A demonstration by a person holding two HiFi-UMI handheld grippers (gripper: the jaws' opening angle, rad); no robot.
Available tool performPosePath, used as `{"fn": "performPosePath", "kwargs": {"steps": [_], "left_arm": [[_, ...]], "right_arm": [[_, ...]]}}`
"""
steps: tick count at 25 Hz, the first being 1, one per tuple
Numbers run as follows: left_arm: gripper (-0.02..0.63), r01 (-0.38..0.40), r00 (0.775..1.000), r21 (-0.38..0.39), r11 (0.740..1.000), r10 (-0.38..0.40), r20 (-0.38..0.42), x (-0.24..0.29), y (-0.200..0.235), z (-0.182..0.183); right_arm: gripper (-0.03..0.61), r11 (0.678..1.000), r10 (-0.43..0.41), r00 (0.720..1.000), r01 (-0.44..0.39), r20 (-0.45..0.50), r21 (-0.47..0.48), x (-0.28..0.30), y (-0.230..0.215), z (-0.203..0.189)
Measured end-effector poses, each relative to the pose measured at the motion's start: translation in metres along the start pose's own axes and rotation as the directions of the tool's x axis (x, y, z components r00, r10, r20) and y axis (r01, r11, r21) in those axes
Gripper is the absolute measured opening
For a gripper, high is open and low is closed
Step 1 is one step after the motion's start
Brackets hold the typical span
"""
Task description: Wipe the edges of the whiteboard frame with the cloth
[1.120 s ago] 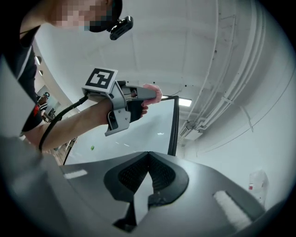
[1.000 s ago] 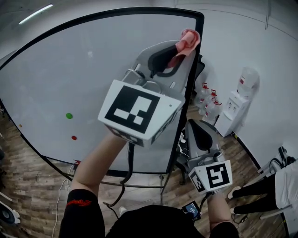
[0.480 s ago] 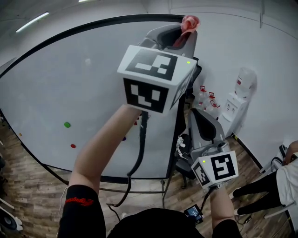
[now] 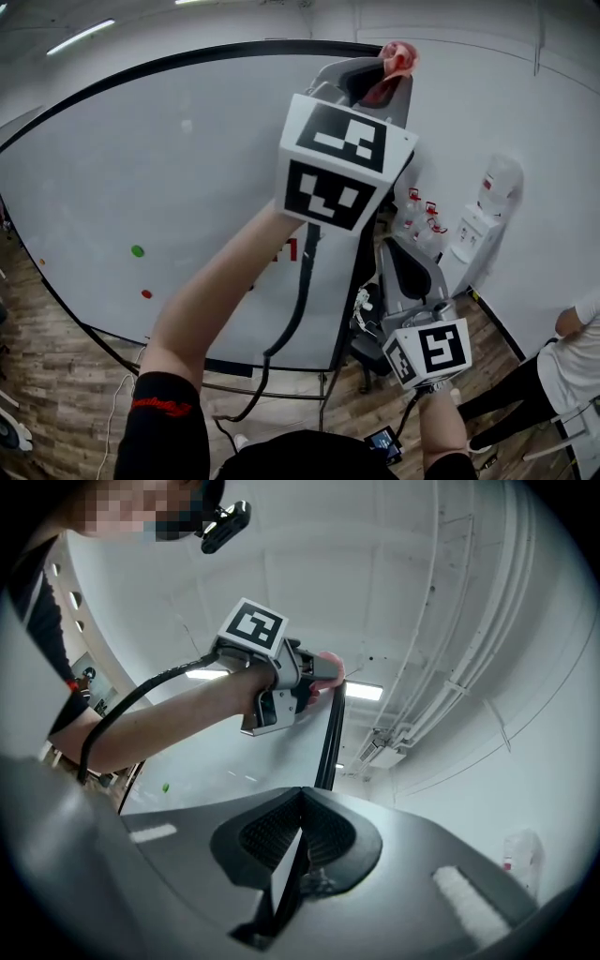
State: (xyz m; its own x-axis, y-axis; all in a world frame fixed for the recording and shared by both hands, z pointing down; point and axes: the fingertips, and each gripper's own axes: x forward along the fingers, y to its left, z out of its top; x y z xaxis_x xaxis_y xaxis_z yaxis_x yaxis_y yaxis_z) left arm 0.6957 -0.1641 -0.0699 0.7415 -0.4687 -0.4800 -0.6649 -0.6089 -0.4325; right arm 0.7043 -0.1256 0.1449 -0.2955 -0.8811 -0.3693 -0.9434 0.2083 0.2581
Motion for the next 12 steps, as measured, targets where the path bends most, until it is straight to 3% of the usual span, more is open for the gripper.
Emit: {"fn": "performPosePath", "kwargs": {"steps": [4, 7, 10, 12], "left_arm": [[0.048, -0.009, 1.000, 0.126, 0.992, 0.012, -0.025, -0.005, 0.002, 0.002], [0.048, 0.002, 0.997, 0.241, 0.971, 0.016, -0.072, 0.008, 0.003, -0.004], [0.048, 0.016, 0.993, 0.363, 0.931, 0.028, -0.114, 0.008, 0.003, -0.004], [0.048, 0.010, 0.990, 0.470, 0.883, 0.058, -0.131, 0.005, 0.007, -0.003]], "right_arm": [[0.002, 1.000, 0.005, 1.000, -0.005, -0.008, 0.015, 0.000, 0.004, -0.007], [0.002, 1.000, 0.008, 1.000, -0.008, -0.007, 0.017, 0.008, -0.002, -0.010], [0.002, 1.000, 0.015, 1.000, -0.015, 0.002, 0.011, 0.011, 0.004, -0.007], [0.002, 1.000, 0.017, 1.000, -0.017, 0.004, 0.009, 0.013, 0.010, -0.006]]}}
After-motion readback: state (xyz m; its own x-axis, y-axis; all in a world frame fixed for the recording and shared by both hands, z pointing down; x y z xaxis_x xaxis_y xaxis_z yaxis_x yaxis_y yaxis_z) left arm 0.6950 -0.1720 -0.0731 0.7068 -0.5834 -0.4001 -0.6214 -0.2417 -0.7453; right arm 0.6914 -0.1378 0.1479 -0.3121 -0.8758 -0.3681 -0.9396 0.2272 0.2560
